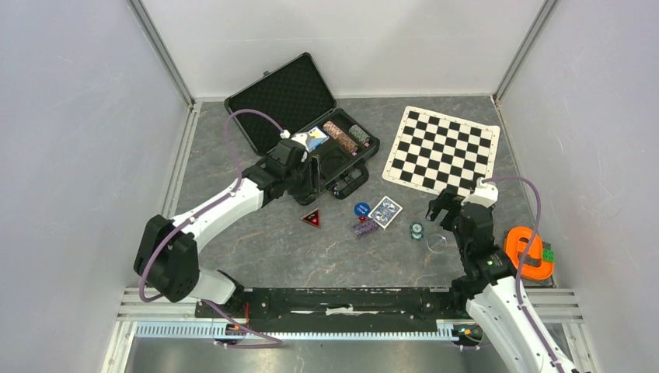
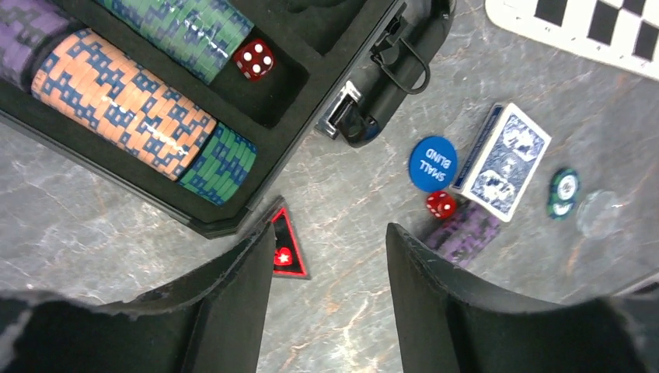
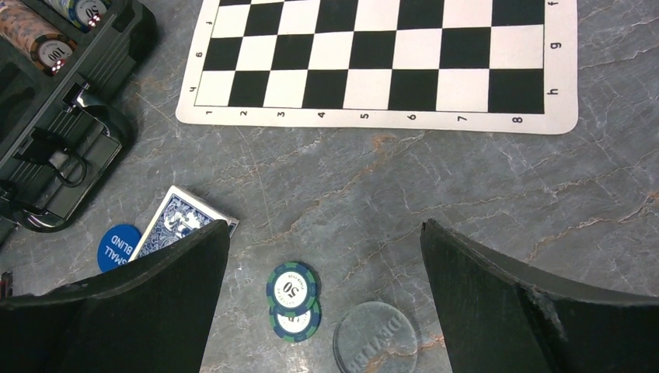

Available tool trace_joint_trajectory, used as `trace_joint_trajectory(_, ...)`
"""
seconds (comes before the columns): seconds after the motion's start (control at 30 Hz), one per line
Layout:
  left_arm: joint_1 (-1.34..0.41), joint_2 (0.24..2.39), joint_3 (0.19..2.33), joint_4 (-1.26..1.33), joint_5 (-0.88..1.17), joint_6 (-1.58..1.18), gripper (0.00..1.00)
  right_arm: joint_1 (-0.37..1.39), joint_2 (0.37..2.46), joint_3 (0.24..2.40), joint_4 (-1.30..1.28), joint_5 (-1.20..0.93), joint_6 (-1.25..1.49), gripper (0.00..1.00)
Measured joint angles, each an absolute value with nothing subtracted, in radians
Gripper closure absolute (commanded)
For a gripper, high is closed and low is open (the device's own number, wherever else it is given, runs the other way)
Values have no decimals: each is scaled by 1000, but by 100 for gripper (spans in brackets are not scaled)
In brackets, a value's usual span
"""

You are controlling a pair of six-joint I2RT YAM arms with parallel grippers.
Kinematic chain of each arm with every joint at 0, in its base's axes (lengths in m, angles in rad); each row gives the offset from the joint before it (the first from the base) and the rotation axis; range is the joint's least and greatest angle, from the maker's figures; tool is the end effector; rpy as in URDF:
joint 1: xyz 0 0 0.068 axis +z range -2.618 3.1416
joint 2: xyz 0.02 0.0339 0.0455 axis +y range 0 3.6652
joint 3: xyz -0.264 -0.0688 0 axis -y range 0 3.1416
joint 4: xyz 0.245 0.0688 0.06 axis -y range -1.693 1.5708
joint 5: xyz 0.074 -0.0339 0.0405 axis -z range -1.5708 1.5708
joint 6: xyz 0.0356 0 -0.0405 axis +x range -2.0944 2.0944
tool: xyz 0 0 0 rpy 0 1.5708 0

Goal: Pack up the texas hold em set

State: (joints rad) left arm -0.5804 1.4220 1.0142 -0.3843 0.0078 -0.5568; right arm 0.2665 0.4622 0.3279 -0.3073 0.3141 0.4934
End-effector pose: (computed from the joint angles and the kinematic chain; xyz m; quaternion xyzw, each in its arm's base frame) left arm 0.2562 -0.1683 0.2545 0.0124 0.9251 -0.2074 0.3179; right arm 0.1303 0.0242 0.2118 0.1776 0.8196 0.0733 0.5398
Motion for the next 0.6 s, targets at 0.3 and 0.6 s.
trace_joint_trajectory(0.3, -639, 1496, 1011, -367, -4, -267, 62, 266, 488, 323, -299, 290, 492, 1)
trace_joint_trajectory(0.6, -640, 1576, 1027, -392, 34, -206, 63, 266, 551, 327, -300, 287, 475, 1)
